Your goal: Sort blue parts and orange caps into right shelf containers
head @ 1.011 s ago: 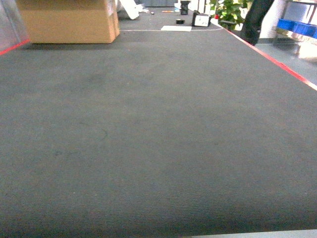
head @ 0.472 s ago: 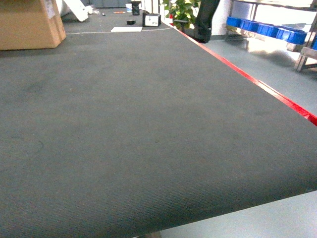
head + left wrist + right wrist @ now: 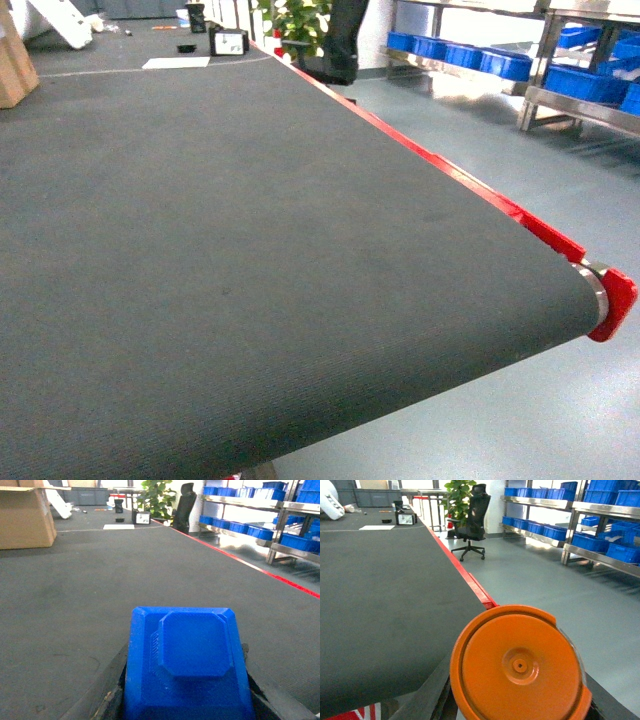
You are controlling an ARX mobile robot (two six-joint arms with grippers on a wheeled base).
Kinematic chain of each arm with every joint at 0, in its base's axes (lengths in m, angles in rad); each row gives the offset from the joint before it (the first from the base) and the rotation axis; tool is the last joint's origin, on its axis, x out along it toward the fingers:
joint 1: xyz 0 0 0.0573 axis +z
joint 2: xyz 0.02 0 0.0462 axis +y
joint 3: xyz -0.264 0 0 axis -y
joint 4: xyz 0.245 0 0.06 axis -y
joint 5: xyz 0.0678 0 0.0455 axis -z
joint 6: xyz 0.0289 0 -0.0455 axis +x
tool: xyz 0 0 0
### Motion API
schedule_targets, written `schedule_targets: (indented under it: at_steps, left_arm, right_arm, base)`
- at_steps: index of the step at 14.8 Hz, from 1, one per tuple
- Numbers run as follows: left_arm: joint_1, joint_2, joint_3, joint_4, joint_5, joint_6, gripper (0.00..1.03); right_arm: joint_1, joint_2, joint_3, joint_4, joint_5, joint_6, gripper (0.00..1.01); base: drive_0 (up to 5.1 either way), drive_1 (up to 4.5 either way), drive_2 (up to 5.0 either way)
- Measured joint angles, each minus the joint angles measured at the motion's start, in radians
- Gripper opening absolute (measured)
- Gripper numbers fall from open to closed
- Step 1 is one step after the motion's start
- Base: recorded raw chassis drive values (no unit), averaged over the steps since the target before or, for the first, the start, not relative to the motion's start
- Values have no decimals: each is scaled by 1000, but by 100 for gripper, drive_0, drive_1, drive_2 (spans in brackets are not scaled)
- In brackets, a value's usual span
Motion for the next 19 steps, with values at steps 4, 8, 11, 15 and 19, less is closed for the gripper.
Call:
schedule_targets:
  at_steps: [4,8,11,15,19]
  left_arm:
    - [0,0,0,0,0,0,44]
    - [0,0,0,0,0,0,44]
    - [0,0,0,0,0,0,44]
    - [0,0,0,0,0,0,44]
    - [0,0,0,0,0,0,44]
  right_arm:
    - [0,0,0,0,0,0,45]
    - [0,0,0,0,0,0,45]
    - [0,0,0,0,0,0,45]
    - [0,0,0,0,0,0,45]
    - [0,0,0,0,0,0,45]
  base:
    - [-161,-161,-161]
    - [-146,-146,-146]
    - [-157,-157,-157]
    - [-154,-154,-154]
    - [-156,-156,-156]
